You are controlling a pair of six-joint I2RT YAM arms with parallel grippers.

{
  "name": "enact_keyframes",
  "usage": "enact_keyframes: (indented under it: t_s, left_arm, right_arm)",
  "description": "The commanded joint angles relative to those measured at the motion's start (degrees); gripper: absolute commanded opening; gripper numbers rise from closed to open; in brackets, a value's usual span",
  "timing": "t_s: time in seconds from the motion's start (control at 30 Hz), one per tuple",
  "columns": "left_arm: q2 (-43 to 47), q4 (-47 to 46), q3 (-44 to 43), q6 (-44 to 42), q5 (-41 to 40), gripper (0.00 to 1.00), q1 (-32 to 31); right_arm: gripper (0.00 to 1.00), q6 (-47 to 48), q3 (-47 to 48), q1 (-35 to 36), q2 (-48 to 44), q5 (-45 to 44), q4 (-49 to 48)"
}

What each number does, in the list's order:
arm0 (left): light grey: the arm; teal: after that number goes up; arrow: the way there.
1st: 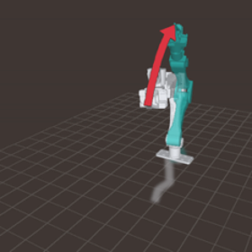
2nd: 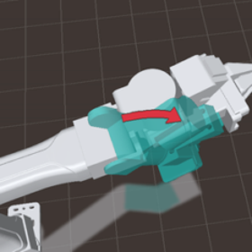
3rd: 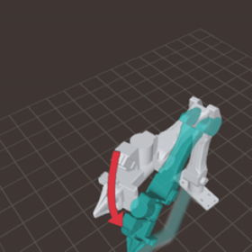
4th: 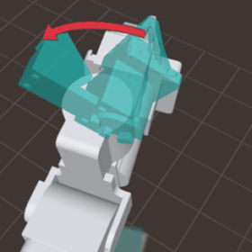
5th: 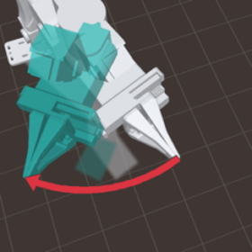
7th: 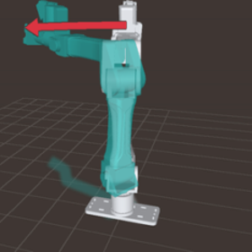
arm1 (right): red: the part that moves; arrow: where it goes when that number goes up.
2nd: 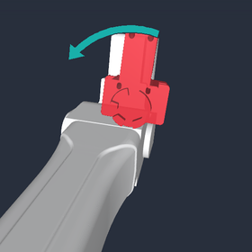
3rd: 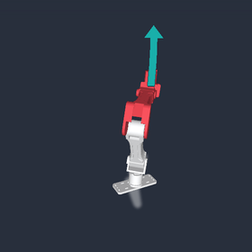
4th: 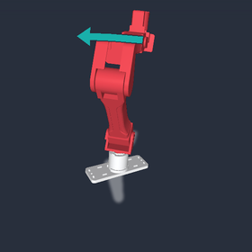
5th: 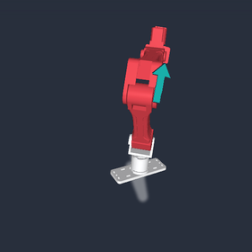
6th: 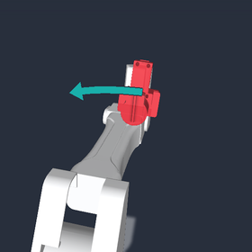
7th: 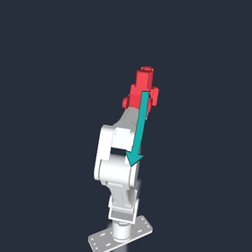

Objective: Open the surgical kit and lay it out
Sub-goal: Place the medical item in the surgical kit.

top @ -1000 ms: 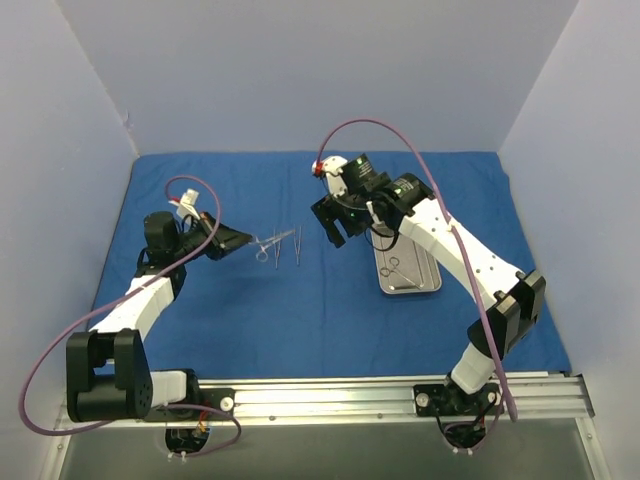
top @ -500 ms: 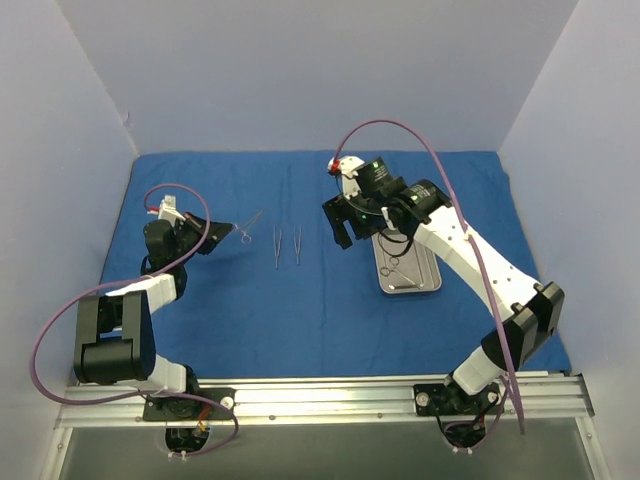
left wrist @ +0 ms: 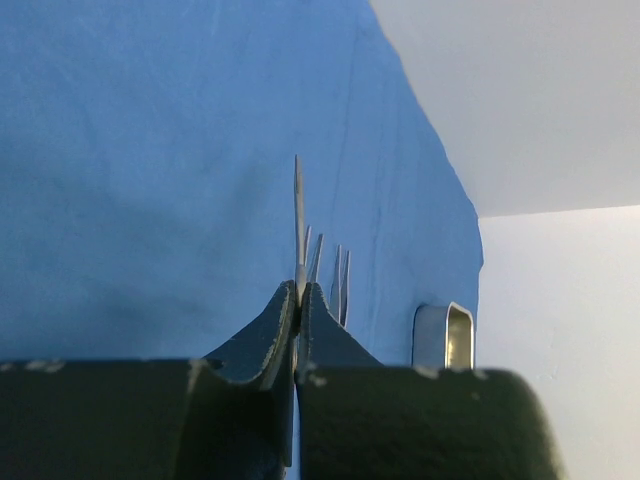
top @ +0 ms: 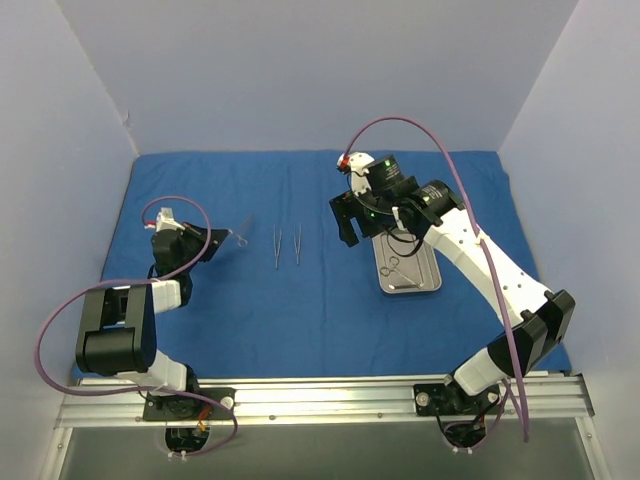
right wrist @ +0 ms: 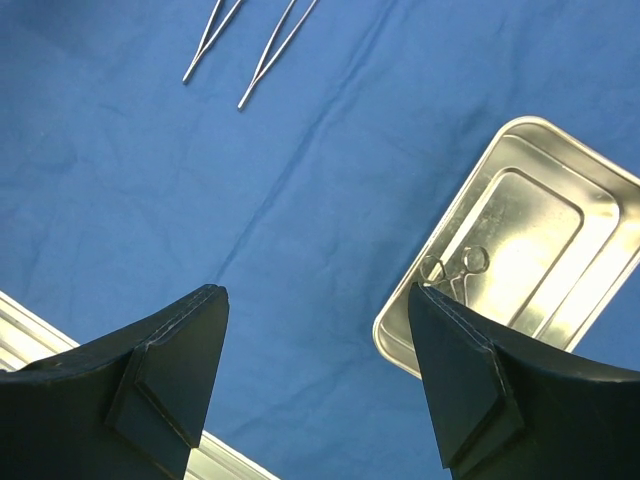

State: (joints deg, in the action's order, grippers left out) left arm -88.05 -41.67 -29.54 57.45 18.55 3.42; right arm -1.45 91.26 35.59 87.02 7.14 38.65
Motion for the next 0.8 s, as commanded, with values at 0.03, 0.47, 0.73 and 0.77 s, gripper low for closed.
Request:
enact_keyframes:
  t_s: [0.03,0.47,0.73,0.77]
  left_arm:
    - [-0.8,-7.71,2.38,2.31,-3.95,0.02,-2.36]
    - [-0.19,-13.86,10.2,5.48,-12.3,0.02,-7.29]
    - [-5.98,-23.27,13.02,10.05,-15.91,0.02,-8.78]
    - [-6.78,-24.85,12.84,10.22,-16.0,0.02,-8.96]
  right_arm:
    - [0.74,2.32,1.28,-0.52,1.92,1.91,0.9]
    - [0.74,3.74,0.85,-0.7,2.63,3.58,1.51]
    - [0.77,3.65,-0.03,-0.7,1.57,4.29,2.3]
    - [0.77,3.65,-0.12,-0.7,1.57,4.46,2.48]
